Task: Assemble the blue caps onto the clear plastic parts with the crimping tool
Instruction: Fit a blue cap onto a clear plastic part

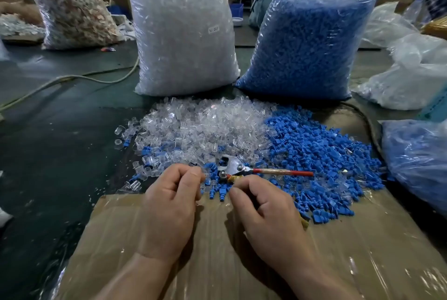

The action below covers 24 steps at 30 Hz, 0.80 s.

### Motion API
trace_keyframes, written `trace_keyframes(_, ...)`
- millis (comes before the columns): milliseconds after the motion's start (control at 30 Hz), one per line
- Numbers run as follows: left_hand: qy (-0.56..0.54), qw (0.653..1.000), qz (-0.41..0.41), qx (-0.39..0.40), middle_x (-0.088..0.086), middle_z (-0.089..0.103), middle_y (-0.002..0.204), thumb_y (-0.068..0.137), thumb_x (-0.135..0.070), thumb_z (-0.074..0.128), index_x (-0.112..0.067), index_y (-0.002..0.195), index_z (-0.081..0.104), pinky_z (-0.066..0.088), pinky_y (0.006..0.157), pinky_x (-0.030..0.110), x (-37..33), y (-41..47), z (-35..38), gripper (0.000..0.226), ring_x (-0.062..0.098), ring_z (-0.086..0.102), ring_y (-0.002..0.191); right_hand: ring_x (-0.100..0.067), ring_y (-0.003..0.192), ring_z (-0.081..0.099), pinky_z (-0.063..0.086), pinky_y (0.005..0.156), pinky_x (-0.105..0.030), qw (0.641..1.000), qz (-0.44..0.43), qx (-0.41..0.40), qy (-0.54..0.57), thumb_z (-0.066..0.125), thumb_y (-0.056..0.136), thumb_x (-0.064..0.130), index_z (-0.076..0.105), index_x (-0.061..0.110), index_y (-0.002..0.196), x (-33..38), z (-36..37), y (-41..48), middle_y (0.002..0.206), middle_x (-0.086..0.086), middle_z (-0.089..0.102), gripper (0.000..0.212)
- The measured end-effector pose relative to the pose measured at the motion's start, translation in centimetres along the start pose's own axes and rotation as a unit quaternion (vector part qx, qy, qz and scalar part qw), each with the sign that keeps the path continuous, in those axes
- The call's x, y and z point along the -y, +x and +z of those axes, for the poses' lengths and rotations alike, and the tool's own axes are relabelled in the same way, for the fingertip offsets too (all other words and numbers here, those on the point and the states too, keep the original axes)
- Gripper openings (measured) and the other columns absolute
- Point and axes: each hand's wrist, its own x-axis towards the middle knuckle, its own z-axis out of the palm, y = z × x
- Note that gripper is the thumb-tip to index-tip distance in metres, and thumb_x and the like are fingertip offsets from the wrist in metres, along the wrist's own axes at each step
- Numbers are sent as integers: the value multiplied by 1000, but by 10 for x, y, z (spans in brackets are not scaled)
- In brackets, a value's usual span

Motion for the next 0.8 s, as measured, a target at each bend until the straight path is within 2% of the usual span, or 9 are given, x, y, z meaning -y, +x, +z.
trace_keyframes(100,-13,1000,-16,-5,-3,58,56,83,-57,52,-26,74,66,41,51,30,1,2,-1,36,14,50,48,-7,73,57,39,62,-16,1000,2,-12,-5,59,93,28,58,28,78,0,0,1,73,15,58,16)
trace_keyframes(267,-29,999,-23,2,-1,59,58,83,-57,53,-27,77,68,40,49,27,6,2,-2,35,13,49,47,-8,77,58,44,66,-24,1000,12,-7,-17,58,94,29,59,28,81,1,0,3,76,14,58,13)
trace_keyframes(400,-2,1000,-6,1,0,60,62,85,-54,54,-26,77,65,46,53,33,6,0,-3,32,18,53,51,-7,78,54,43,69,-26,997,-18,-3,-80,58,93,28,58,23,83,4,-1,3,80,13,56,11)
trace_keyframes(467,50,998,32,-4,-7,63,69,86,-52,54,-32,82,63,49,58,25,6,0,-5,22,9,58,56,-10,77,51,43,68,-31,989,-30,27,-143,54,93,34,57,23,86,5,-1,1,82,11,53,13)
trace_keyframes(533,158,985,72,16,-17,64,85,86,-48,54,-38,91,61,42,63,8,6,1,-9,14,2,62,73,-11,79,51,41,67,-31,976,-32,51,-208,48,93,44,55,27,92,5,-2,1,86,11,53,18)
trace_keyframes(600,236,968,76,43,-22,61,92,86,-45,56,-41,97,58,40,62,12,6,4,-12,12,-3,58,80,-12,85,53,34,67,-29,966,-21,70,-248,43,94,52,53,30,101,6,-3,2,93,12,54,25)
trace_keyframes(667,289,953,68,61,-19,61,81,87,-43,58,-43,101,56,39,58,20,6,5,-15,14,-3,57,73,-13,89,52,29,68,-28,960,-11,84,-266,38,95,56,48,33,107,8,-2,4,97,12,52,27)
trace_keyframes(733,336,937,51,83,-18,59,72,84,-46,56,-43,107,56,42,58,28,5,6,-16,23,-2,55,69,-14,88,52,28,65,-30,958,-7,91,-272,36,95,58,43,33,111,9,-1,6,96,12,48,30)
trace_keyframes(800,373,921,30,103,-20,58,78,82,-50,53,-41,116,55,43,62,32,2,6,-15,35,2,56,75,-17,90,56,29,63,-31,953,-14,89,-288,37,95,60,40,32,123,8,1,9,101,10,50,40)
